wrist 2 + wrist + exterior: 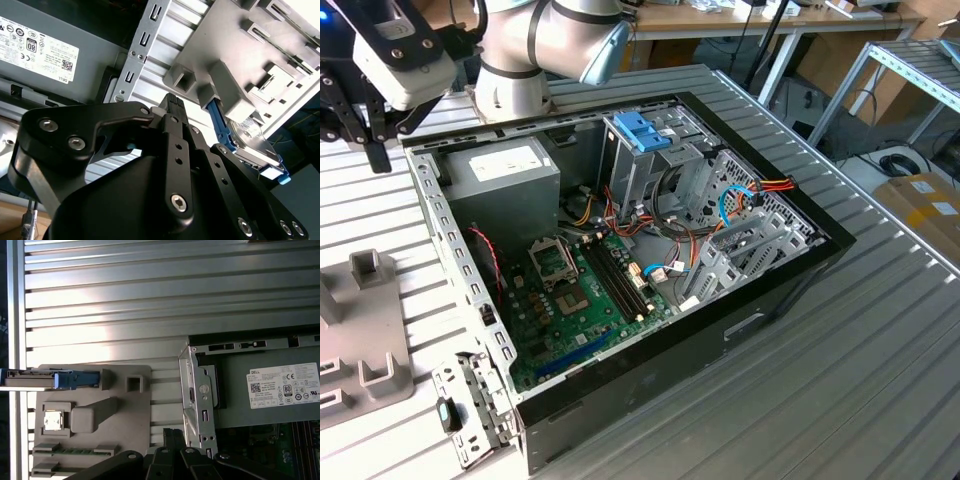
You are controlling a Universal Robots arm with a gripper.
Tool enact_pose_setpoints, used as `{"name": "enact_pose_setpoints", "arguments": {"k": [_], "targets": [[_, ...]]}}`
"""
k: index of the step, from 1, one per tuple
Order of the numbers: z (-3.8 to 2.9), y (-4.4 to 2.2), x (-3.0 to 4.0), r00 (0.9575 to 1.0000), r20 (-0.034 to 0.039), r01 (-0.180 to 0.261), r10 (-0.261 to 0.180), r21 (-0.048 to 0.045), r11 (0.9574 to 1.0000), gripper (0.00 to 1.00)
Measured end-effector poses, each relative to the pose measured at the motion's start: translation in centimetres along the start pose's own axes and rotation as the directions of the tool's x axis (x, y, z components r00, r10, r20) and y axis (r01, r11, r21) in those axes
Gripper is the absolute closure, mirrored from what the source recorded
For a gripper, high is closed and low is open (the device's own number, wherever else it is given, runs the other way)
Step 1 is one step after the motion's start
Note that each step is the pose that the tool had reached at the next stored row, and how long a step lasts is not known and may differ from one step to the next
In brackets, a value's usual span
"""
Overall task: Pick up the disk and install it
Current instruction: 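Reach for the disk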
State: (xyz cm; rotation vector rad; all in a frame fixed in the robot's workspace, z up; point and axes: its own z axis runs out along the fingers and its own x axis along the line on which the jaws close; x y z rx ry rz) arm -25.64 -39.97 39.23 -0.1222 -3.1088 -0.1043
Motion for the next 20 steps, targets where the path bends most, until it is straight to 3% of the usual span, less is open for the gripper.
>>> {"name": "enact_pose_setpoints", "arguments": {"k": [4, 20], "targets": [[0.03, -0.03, 0.40, 1.0000, 0.0000, 0.000, 0.000, 0.0000, 1.0000, 0.89], [0.04, -0.08, 0.94, 1.0000, 0.0000, 0.000, 0.000, 0.0000, 1.0000, 0.89]]}}
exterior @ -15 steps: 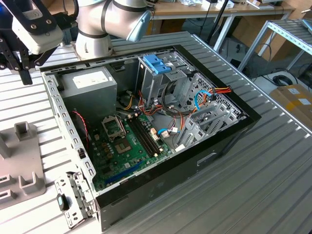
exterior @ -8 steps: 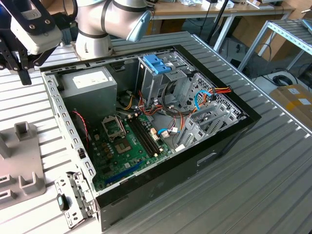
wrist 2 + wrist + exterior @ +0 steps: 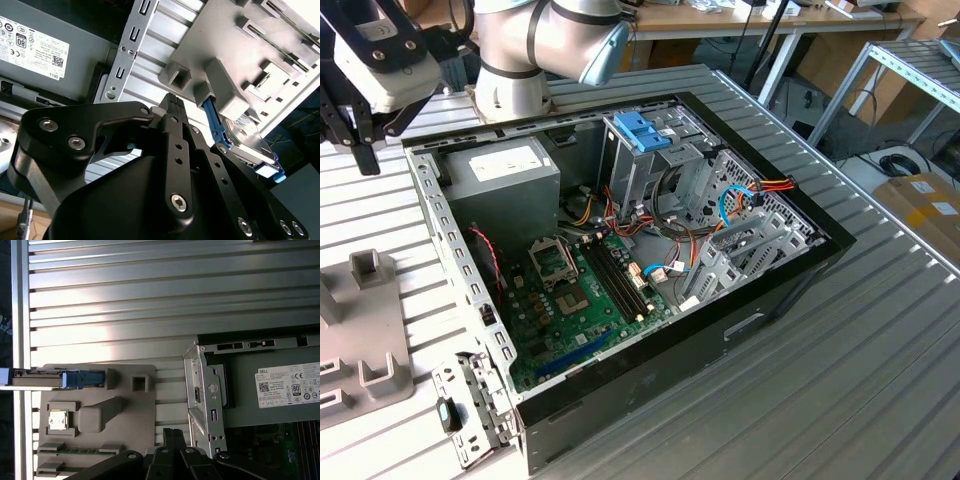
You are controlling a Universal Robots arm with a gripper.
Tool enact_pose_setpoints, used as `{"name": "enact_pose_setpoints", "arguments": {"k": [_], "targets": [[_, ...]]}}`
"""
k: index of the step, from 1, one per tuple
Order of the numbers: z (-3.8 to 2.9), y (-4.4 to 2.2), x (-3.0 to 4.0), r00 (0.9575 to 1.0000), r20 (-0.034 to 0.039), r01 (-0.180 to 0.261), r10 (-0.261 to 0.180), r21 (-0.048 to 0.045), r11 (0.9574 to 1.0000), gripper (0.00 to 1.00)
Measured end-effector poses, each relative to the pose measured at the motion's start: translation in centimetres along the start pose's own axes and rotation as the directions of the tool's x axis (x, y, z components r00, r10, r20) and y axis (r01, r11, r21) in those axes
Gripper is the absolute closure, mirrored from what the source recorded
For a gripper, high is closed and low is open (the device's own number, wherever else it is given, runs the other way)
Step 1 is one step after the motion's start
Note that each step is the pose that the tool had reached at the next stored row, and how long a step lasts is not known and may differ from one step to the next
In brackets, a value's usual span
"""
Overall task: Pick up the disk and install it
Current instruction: 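Reach for the disk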
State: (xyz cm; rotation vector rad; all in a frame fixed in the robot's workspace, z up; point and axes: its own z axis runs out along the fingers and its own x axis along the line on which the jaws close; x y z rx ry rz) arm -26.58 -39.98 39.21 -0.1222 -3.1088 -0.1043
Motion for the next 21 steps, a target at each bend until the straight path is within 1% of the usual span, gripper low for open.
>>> {"name": "enact_pose_setpoints", "arguments": {"k": [21], "targets": [[0.02, -0.05, 0.69, 1.0000, 0.0000, 0.000, 0.000, -0.0001, 1.0000, 0.89]]}}
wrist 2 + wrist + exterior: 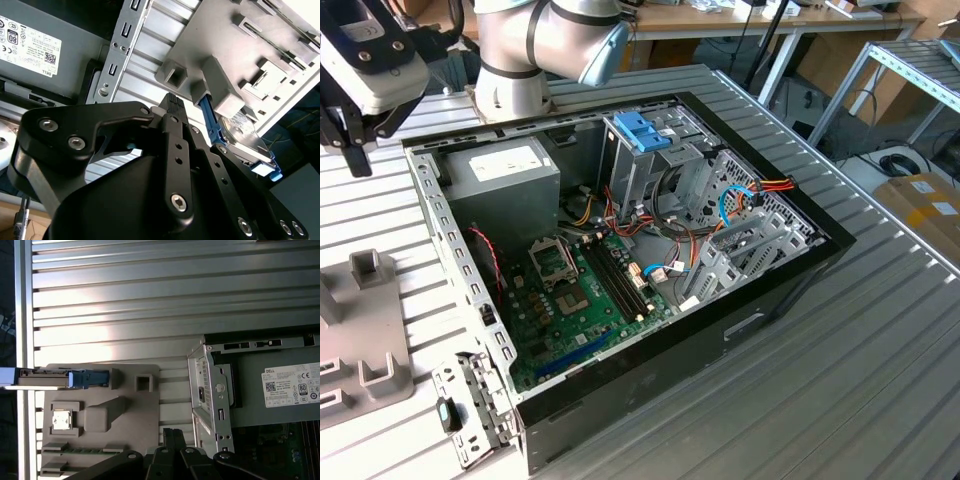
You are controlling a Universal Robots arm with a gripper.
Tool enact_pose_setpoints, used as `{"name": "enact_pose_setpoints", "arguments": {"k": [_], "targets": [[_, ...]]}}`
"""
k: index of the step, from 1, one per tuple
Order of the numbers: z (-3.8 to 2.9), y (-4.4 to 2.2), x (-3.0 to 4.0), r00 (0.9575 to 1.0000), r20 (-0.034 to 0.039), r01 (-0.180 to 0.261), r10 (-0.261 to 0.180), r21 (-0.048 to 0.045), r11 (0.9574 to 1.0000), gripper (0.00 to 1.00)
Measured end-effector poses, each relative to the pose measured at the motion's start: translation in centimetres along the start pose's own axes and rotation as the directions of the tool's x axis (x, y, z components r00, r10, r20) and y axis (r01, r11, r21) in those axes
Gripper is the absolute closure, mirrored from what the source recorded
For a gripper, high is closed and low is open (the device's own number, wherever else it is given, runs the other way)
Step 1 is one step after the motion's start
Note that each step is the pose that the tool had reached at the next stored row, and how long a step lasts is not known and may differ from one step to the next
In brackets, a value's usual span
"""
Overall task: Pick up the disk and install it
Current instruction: 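Reach for the disk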
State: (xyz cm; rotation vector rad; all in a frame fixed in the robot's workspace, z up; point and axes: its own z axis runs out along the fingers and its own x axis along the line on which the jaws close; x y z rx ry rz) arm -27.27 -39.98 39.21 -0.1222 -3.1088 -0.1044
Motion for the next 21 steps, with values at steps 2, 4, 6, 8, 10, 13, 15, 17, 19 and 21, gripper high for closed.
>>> {"name": "enact_pose_setpoints", "arguments": {"k": [2, 4, 6, 8, 10, 13, 15, 17, 19, 21], "targets": [[0.00, -0.01, 0.07, 1.0000, 0.0000, 0.000, 0.000, 0.0000, 1.0000, 0.89], [0.00, -0.01, 0.12, 1.0000, 0.0000, 0.000, 0.000, 0.0000, 1.0000, 0.89], [0.00, -0.01, 0.16, 1.0000, 0.0000, 0.000, 0.000, 0.0000, 1.0000, 0.89], [0.00, -0.02, 0.21, 1.0000, 0.0000, 0.000, 0.000, 0.0001, 1.0000, 0.89], [0.01, -0.02, 0.25, 1.0000, 0.0000, 0.000, 0.000, 0.0001, 1.0000, 0.89], [0.01, -0.03, 0.31, 1.0000, 0.0000, 0.000, 0.000, 0.0000, 1.0000, 0.89], [0.01, -0.03, 0.37, 1.0000, 0.0000, 0.000, 0.000, 0.0000, 1.0000, 0.89], [0.01, -0.03, 0.42, 1.0000, -0.0001, 0.000, 0.000, 0.0000, 1.0000, 0.89], [0.02, -0.04, 0.45, 1.0000, 0.0000, 0.000, 0.000, 0.0000, 1.0000, 0.89], [0.01, -0.04, 0.49, 1.0000, -0.0001, 0.000, 0.000, 0.0001, 1.0000, 0.89]]}}
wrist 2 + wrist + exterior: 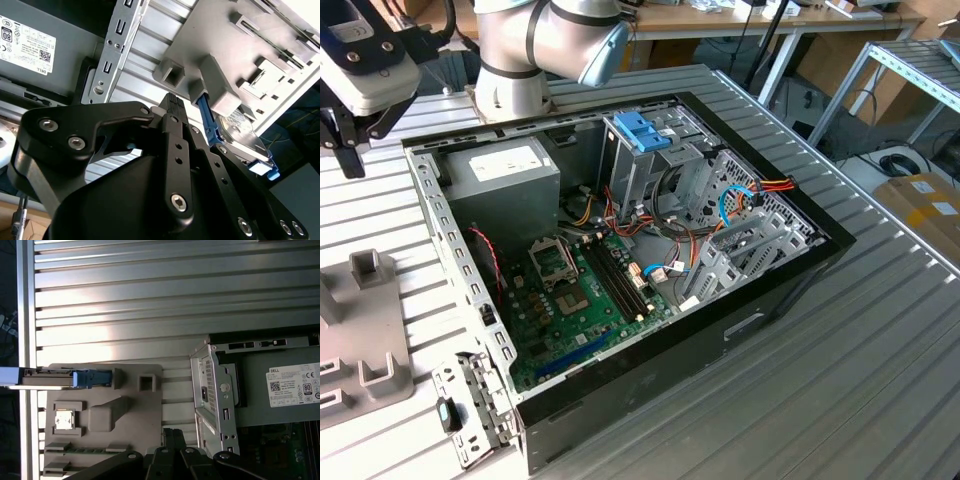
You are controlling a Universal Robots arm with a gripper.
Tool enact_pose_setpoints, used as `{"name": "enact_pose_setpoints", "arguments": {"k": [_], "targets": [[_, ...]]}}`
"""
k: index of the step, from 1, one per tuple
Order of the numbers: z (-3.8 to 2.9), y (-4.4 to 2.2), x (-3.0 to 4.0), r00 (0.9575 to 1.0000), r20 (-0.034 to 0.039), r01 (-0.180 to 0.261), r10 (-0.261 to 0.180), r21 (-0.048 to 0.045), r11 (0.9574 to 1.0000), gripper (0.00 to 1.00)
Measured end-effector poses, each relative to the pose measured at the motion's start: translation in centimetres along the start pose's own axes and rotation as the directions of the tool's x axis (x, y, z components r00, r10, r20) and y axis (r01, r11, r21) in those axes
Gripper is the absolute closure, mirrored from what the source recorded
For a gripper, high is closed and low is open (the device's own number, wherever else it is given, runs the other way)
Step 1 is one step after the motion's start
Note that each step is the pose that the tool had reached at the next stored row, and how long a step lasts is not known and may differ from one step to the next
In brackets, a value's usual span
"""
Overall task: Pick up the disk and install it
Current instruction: 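Reach for the disk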
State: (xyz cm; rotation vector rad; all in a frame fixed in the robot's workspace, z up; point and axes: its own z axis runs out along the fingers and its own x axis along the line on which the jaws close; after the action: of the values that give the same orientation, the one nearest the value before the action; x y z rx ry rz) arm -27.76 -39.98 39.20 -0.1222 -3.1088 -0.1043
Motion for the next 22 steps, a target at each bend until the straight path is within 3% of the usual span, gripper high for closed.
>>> {"name": "enact_pose_setpoints", "arguments": {"k": [22], "targets": [[0.02, -0.04, 0.46, 1.0000, 0.0000, 0.000, 0.000, 0.0000, 1.0000, 0.89]]}}
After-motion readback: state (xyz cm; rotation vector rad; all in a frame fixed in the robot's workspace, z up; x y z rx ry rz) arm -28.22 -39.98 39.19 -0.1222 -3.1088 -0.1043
